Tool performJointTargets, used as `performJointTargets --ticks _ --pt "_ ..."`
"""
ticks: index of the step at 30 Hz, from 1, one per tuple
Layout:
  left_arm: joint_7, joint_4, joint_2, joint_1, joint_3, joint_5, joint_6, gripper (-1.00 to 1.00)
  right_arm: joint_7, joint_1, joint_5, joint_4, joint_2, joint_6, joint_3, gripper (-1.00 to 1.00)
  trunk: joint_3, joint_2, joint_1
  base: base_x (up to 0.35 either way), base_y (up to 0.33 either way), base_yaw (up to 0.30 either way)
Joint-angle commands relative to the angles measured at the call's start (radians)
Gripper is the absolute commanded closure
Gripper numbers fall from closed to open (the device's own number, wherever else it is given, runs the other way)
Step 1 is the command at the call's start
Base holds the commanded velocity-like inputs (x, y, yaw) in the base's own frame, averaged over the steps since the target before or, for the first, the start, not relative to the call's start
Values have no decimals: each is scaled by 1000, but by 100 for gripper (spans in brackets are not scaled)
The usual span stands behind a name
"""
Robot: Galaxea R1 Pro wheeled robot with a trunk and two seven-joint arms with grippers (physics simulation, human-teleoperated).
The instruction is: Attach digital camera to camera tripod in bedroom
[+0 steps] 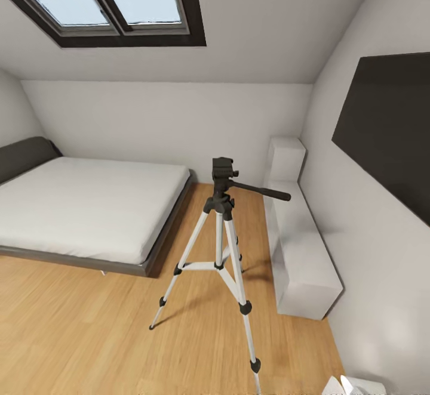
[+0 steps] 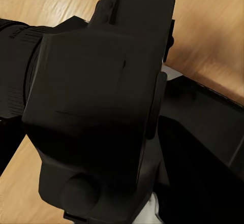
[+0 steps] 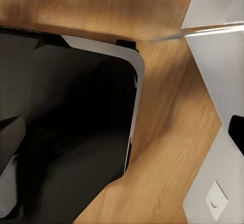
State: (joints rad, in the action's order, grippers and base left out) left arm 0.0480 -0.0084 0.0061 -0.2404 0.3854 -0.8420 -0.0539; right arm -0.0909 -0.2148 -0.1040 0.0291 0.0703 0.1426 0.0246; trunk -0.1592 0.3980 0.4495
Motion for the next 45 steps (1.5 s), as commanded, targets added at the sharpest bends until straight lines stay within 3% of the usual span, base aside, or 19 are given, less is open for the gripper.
performJointTargets --ticks 1,45 --pt "2 -1 0 0 8 -5 -1 100 0 -2 -8 3 0 6 2 -100 -4 2 0 0 0 0" --pt "3 -1 0 0 7 -12 -1 100 5 -2 -8 5 -1 3 2 -100 -74 2 0 0 0 0"
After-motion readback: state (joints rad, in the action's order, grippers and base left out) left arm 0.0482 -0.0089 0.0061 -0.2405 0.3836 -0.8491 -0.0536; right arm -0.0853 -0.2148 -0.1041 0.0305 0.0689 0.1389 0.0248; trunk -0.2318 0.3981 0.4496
